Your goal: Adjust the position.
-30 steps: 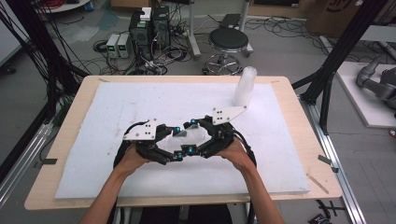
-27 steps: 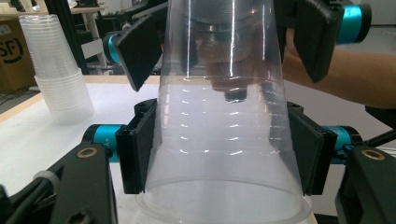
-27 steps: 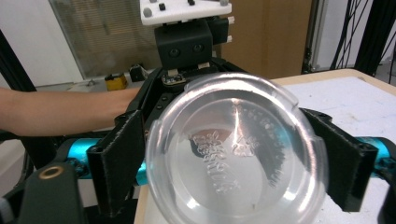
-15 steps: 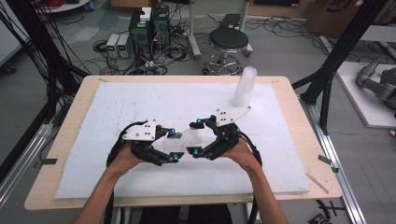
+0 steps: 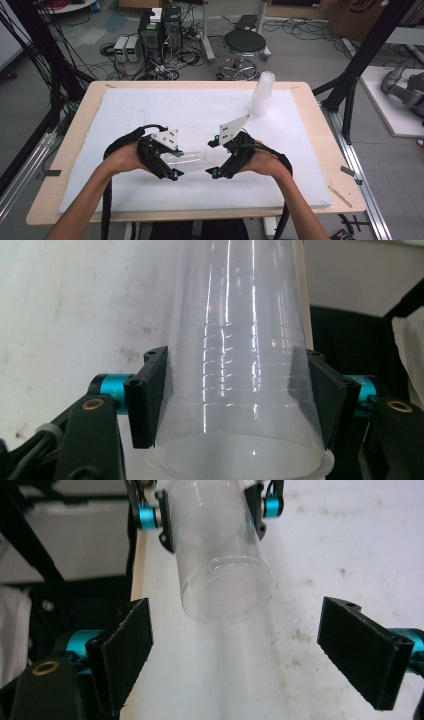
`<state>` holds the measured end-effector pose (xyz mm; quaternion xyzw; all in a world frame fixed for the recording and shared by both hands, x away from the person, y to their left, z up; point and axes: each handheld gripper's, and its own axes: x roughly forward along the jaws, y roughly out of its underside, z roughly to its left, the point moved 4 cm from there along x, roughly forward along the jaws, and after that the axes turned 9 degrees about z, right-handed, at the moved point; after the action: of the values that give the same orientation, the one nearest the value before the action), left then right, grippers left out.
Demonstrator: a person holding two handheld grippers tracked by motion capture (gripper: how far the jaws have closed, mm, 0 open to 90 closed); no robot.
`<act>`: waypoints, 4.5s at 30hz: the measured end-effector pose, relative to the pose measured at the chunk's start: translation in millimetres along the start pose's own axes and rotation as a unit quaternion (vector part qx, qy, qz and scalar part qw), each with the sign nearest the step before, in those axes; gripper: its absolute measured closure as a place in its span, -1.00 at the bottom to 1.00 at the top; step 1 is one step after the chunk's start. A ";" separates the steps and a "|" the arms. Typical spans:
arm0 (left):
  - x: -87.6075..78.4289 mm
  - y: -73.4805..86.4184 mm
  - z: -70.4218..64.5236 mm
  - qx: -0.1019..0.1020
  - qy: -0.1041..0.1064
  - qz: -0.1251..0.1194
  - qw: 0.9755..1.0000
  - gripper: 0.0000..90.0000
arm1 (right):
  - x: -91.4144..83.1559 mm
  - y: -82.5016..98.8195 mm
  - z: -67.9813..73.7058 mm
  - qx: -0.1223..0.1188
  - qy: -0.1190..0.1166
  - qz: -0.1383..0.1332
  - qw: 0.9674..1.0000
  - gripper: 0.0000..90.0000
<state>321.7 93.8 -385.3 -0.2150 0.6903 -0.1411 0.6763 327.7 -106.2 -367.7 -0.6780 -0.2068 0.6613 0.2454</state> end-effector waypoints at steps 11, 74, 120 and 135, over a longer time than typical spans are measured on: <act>1.5 -5.2 2.0 -0.009 0.003 0.014 1.000 -0.23 | 10.7 -5.8 3.2 -0.025 -0.003 0.069 0.997 -0.64; 6.8 31.8 -0.6 -0.003 -0.048 -0.330 0.943 -0.72 | 3.5 29.8 -1.5 0.021 0.018 -0.063 0.998 -0.03; 22.6 -3.6 -2.4 -0.009 -0.010 -0.407 0.913 -0.62 | 15.8 37.4 2.9 0.025 -0.016 -0.208 0.978 -0.03; 22.2 -2.8 -1.8 -0.006 -0.010 -0.406 0.914 -0.39 | 16.9 37.9 3.0 0.021 -0.019 -0.206 0.978 -0.04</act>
<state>320.4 80.4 -403.3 -0.4825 0.5377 -0.3974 0.5658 323.6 -125.9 -404.1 -0.6032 -0.3326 0.6134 0.3864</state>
